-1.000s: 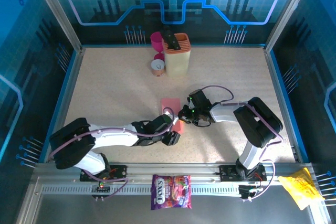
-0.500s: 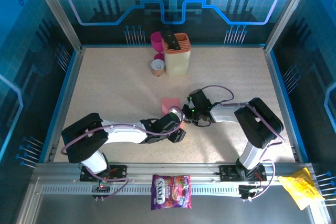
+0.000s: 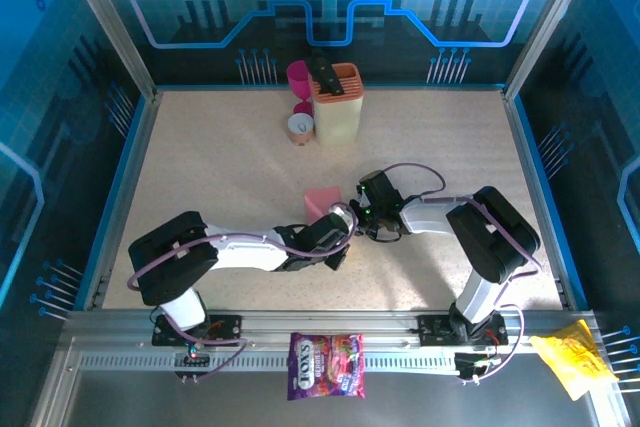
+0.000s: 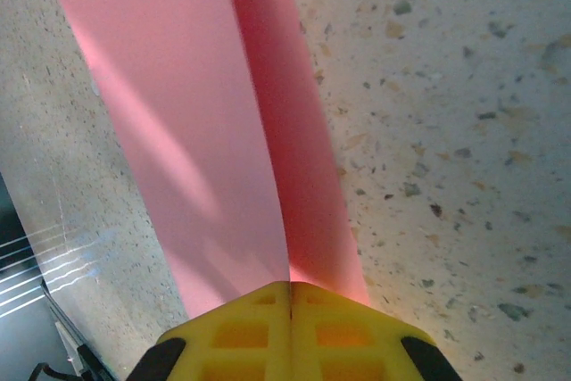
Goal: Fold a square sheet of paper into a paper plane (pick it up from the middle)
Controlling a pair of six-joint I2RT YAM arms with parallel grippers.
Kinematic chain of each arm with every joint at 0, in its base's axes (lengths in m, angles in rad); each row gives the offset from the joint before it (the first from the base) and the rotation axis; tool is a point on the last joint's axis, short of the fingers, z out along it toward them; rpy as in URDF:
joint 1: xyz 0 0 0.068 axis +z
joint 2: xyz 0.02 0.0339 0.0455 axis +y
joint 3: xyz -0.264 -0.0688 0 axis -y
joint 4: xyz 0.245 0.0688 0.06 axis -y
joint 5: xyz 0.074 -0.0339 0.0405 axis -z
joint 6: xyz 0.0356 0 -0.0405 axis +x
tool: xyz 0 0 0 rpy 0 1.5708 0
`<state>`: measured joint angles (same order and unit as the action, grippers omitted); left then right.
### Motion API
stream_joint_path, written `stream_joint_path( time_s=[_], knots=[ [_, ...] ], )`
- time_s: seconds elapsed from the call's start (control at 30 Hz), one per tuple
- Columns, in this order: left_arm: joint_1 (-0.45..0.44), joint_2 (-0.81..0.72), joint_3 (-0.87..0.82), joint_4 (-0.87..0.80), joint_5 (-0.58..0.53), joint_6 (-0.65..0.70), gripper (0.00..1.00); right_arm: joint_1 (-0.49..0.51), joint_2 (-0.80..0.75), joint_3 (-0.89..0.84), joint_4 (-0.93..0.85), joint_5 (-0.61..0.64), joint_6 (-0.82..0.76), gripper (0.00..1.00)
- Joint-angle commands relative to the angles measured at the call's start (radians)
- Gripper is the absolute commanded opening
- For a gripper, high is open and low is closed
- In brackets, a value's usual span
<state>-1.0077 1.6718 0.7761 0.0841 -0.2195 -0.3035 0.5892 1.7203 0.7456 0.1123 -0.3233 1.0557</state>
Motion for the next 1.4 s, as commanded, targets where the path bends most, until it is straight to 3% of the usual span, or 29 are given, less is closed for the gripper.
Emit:
stream_joint_path(
  time_s=[0.0, 0.03, 0.1, 0.23, 0.4, 0.7, 0.97, 1.37],
  knots=[
    [0.014, 0.007, 0.022, 0.024, 0.040, 0.001, 0.05, 0.011, -0.019, -0.012, -0.011, -0.011, 0.013, 0.04],
    [0.019, 0.005, 0.019, 0.029, 0.053, 0.000, 0.00, 0.011, -0.019, -0.012, -0.013, -0.012, 0.012, 0.04],
    [0.028, -0.003, 0.012, 0.032, 0.075, -0.007, 0.00, 0.009, -0.024, -0.011, -0.018, -0.015, 0.006, 0.10],
    [0.052, -0.031, -0.016, 0.046, 0.119, -0.029, 0.00, -0.017, -0.074, -0.014, -0.076, -0.009, -0.035, 0.34],
    [0.056, -0.063, -0.038, 0.040, 0.165, -0.044, 0.00, -0.074, -0.180, 0.000, -0.214, 0.024, -0.138, 0.40],
    [0.053, -0.093, -0.079, 0.045, 0.198, -0.102, 0.00, -0.074, -0.178, 0.130, -0.370, -0.022, -0.362, 0.38],
    [0.049, -0.129, -0.134, 0.055, 0.178, -0.160, 0.00, -0.029, -0.104, 0.229, -0.367, -0.018, -0.401, 0.33],
    [0.049, -0.134, -0.152, 0.055, 0.181, -0.164, 0.00, -0.030, 0.024, 0.288, -0.298, -0.029, -0.385, 0.11]
  ],
)
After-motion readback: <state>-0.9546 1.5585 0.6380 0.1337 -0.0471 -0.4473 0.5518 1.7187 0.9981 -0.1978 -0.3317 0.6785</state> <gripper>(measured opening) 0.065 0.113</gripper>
